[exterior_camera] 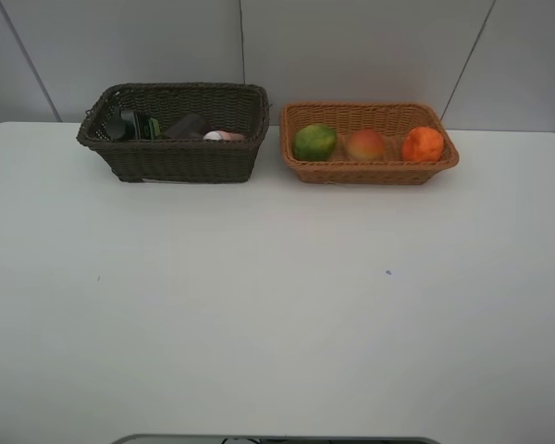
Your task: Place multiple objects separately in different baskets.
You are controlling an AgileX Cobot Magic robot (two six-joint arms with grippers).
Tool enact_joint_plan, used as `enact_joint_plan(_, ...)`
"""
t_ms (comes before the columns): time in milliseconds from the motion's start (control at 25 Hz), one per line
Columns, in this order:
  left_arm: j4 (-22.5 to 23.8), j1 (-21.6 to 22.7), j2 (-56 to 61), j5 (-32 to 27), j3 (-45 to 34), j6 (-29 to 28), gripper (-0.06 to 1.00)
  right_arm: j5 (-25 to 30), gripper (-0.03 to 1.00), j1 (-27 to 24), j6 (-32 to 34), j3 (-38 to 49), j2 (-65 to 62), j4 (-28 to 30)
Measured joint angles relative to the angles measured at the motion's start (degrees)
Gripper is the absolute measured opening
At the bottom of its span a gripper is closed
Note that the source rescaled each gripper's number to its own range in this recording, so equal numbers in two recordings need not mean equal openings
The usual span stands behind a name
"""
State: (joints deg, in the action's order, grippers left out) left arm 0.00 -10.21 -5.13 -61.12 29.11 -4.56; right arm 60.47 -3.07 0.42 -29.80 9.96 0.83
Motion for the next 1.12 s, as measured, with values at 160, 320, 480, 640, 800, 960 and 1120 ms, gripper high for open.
enact_joint_plan(160,0.0,0.0,4.63,0.0,-0.18,0.12,0.96,0.0,0.91,0.0,0.01,0.0,0.0,0.0)
enact_joint_plan(320,0.0,0.0,5.53,0.0,-0.18,0.53,0.96,0.0,0.91,0.0,0.01,0.0,0.0,0.0)
enact_joint_plan(480,-0.44,0.0,5.56,0.0,-0.18,0.66,0.96,0.0,0.91,0.0,0.01,0.0,0.0,0.0)
enact_joint_plan(640,-0.44,0.0,5.56,0.0,-0.18,0.66,0.96,0.0,0.91,0.0,0.01,0.0,0.0,0.0)
enact_joint_plan(800,-0.44,0.0,5.56,0.0,-0.18,0.66,0.96,0.0,0.91,0.0,0.01,0.0,0.0,0.0)
enact_joint_plan(960,-0.44,0.07,5.56,0.0,-0.18,0.66,0.96,0.0,0.91,0.0,0.01,0.0,0.0,0.0)
enact_joint_plan(1120,-0.44,0.74,5.56,0.0,-0.18,0.66,0.96,0.0,0.91,0.0,0.01,0.0,0.0,0.0)
